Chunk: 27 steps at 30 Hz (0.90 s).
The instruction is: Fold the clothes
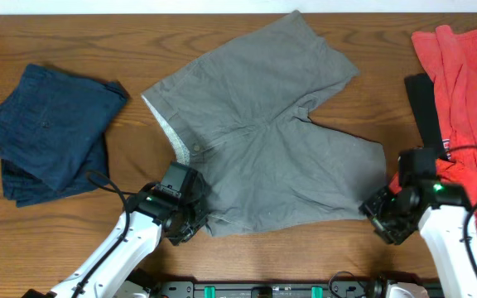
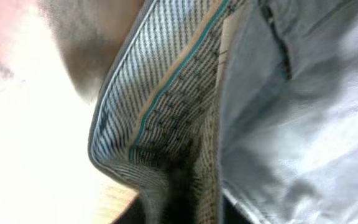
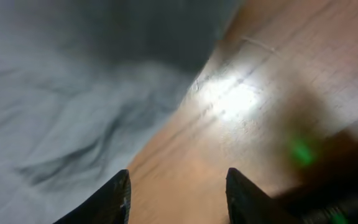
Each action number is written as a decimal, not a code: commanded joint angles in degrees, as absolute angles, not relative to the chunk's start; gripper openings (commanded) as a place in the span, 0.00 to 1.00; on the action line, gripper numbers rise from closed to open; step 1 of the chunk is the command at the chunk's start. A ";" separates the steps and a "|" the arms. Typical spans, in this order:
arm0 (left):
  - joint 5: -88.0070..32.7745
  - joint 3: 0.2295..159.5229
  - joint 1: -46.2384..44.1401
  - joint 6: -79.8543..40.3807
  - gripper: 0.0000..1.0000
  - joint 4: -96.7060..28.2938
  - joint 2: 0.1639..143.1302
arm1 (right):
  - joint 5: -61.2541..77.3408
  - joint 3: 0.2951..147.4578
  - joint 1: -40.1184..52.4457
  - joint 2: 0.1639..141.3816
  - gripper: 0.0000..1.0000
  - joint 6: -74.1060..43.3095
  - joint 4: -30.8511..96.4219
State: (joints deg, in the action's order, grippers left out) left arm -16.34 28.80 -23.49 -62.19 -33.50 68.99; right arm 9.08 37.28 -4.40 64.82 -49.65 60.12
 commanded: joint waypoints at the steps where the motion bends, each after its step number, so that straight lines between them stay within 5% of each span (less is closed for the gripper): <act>1: -14.98 28.84 -23.66 -63.11 0.09 -32.67 68.40 | 9.17 30.87 -3.79 64.40 0.49 -52.97 54.19; 12: -18.68 28.84 -23.55 -60.18 0.06 -41.60 61.58 | -2.13 24.99 -3.79 64.51 0.54 -54.15 36.77; 27: -17.08 28.84 -23.55 -58.92 0.06 -44.36 56.14 | -9.54 22.74 -3.79 64.51 0.49 -55.96 40.60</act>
